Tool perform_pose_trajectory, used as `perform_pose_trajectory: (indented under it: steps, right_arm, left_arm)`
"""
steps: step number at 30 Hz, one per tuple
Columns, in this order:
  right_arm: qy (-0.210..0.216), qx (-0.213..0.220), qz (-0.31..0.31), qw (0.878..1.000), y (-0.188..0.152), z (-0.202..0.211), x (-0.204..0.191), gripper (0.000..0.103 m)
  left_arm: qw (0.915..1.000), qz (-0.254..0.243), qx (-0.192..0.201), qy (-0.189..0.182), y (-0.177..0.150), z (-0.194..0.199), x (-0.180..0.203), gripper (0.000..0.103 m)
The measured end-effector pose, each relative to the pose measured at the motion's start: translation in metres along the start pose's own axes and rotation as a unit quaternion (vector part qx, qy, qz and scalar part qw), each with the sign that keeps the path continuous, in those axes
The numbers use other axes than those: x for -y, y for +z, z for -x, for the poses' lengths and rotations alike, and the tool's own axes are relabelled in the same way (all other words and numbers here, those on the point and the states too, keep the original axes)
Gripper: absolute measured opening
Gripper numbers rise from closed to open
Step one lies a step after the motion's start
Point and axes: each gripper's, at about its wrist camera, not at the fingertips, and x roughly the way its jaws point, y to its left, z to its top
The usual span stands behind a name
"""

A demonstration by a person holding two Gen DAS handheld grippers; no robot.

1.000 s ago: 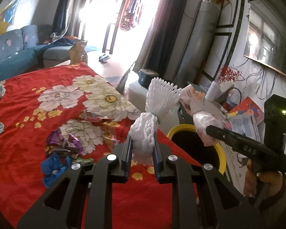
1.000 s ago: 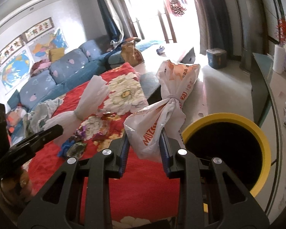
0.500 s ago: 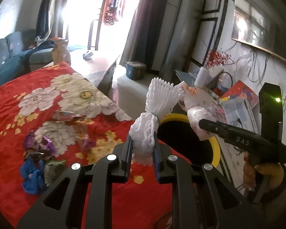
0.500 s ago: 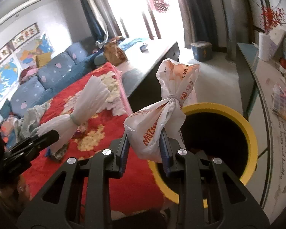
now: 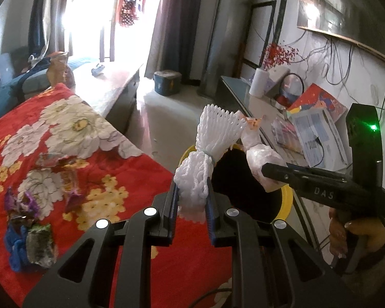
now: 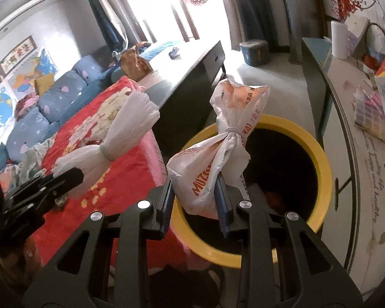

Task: Collect trash
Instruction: 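Open both tools to drop the mesh sleeve and white bag into the bin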

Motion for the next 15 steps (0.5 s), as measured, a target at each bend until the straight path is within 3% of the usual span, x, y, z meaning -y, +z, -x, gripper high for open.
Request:
perform_pose_trajectory:
  steps: [15]
  right_arm:
    - [-0.010, -0.035, -0.061, 0.997, -0.014, -0.006, 0.045, 0.026]
  left_arm:
    - [0.9987, -0.031, -0.038, -0.011, 0.010, -0.049, 0.032, 0.019]
